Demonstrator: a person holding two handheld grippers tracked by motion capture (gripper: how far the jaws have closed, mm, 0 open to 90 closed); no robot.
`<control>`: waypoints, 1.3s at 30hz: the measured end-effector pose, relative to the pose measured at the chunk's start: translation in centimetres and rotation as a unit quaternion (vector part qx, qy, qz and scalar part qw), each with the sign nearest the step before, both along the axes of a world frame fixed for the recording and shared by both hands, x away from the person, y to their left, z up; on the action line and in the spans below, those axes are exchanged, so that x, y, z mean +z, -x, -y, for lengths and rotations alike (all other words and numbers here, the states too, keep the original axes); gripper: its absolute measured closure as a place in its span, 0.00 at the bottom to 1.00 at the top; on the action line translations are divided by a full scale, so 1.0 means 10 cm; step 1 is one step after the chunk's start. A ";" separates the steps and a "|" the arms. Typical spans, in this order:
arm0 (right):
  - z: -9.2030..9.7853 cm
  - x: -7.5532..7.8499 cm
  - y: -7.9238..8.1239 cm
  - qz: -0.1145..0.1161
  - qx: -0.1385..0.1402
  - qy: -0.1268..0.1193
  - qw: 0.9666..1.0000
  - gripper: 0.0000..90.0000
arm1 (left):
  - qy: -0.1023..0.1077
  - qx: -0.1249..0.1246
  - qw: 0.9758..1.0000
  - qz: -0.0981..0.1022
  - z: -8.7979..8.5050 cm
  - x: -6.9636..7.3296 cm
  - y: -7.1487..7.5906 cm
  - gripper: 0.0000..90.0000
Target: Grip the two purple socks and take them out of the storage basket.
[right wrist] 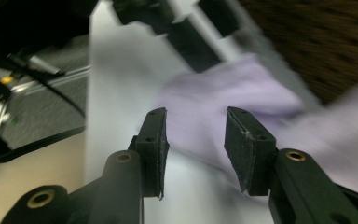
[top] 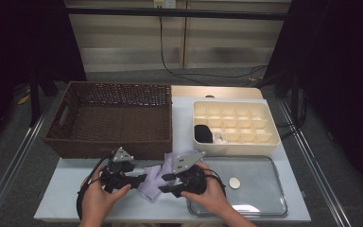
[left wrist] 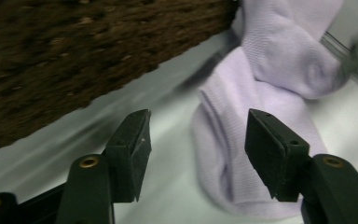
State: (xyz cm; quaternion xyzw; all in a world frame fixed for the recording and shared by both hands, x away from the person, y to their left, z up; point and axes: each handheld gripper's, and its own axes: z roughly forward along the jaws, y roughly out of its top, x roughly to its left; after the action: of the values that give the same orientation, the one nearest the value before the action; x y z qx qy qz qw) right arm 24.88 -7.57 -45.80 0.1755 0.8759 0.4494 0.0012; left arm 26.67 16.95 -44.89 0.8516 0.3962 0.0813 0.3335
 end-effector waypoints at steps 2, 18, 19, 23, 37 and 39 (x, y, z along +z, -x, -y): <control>-0.12 -0.04 0.03 -0.003 0.019 0.006 1.000 0.66 | 0.000 0.004 1.000 -0.002 -0.02 -0.01 0.00 0.45; -0.16 -0.07 0.02 -0.031 0.024 -0.002 0.999 0.98 | -0.008 0.017 1.000 0.010 -0.08 0.00 -0.02 0.43; -0.11 -0.02 0.00 -0.038 0.019 -0.018 0.999 0.98 | -0.008 0.015 1.000 0.010 -0.07 0.00 -0.02 0.43; 0.12 0.15 -0.13 -0.058 -0.015 -0.060 0.996 0.98 | -0.011 0.008 1.000 0.009 -0.03 -0.01 -0.02 0.43; 0.55 -0.09 -0.59 -0.080 -0.149 -0.052 0.984 0.97 | -0.014 -0.032 0.999 0.006 0.18 -0.04 0.01 0.42; 0.55 -0.11 -0.61 -0.081 -0.155 -0.048 0.983 0.97 | -0.011 -0.037 0.999 0.012 0.20 -0.04 0.02 0.42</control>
State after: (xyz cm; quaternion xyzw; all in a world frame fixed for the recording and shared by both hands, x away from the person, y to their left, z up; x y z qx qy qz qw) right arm 31.02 -13.06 -46.91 0.3446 0.8129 0.4694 -0.0083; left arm 26.46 14.97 -45.29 0.8680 0.3599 0.0833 0.3318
